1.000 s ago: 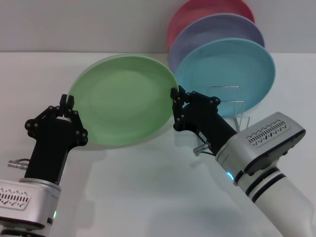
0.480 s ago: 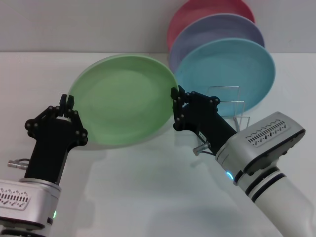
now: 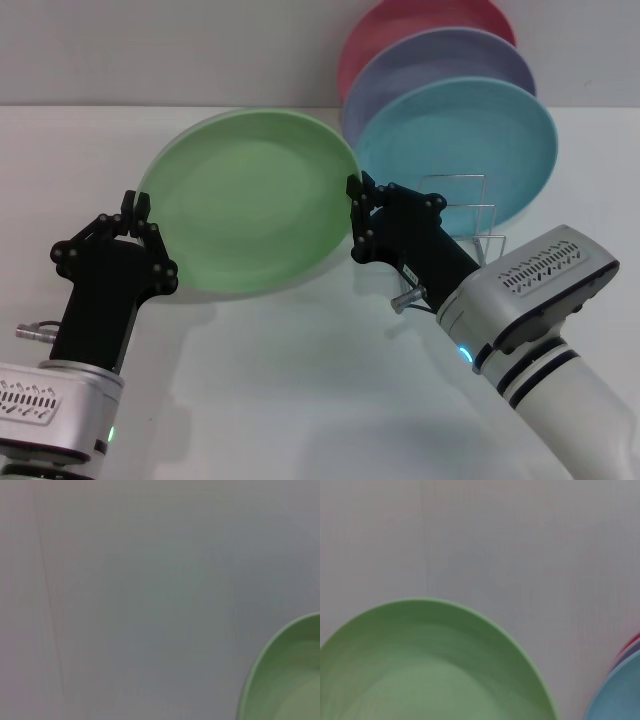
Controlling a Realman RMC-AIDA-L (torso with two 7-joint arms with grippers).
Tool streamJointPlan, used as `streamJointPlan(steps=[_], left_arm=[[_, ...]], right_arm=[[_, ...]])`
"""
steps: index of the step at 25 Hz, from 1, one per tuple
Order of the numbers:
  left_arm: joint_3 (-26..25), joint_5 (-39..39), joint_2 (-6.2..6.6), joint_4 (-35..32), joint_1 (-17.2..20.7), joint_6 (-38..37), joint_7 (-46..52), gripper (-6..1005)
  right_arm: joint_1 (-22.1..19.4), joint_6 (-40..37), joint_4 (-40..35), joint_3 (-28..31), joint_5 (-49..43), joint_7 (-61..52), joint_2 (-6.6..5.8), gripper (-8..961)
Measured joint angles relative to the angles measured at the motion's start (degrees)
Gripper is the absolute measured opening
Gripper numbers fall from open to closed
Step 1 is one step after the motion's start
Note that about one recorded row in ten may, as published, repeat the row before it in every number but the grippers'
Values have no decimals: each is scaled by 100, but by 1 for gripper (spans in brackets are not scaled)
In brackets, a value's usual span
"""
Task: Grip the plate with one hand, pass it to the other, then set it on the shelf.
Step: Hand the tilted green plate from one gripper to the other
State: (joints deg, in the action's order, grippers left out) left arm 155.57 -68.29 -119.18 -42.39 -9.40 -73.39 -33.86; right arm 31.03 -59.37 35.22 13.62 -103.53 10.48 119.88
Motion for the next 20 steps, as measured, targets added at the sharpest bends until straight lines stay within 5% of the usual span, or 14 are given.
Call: streamJointPlan(steps=[13,20], left_arm=[[0,65,-1,63,-53,38,238,42],[0,71,0,73,-87,100,279,177]], right_arm=[[-28,-22,-4,16,17,7,0,24],[-51,-158,-13,35,8,15,0,27]])
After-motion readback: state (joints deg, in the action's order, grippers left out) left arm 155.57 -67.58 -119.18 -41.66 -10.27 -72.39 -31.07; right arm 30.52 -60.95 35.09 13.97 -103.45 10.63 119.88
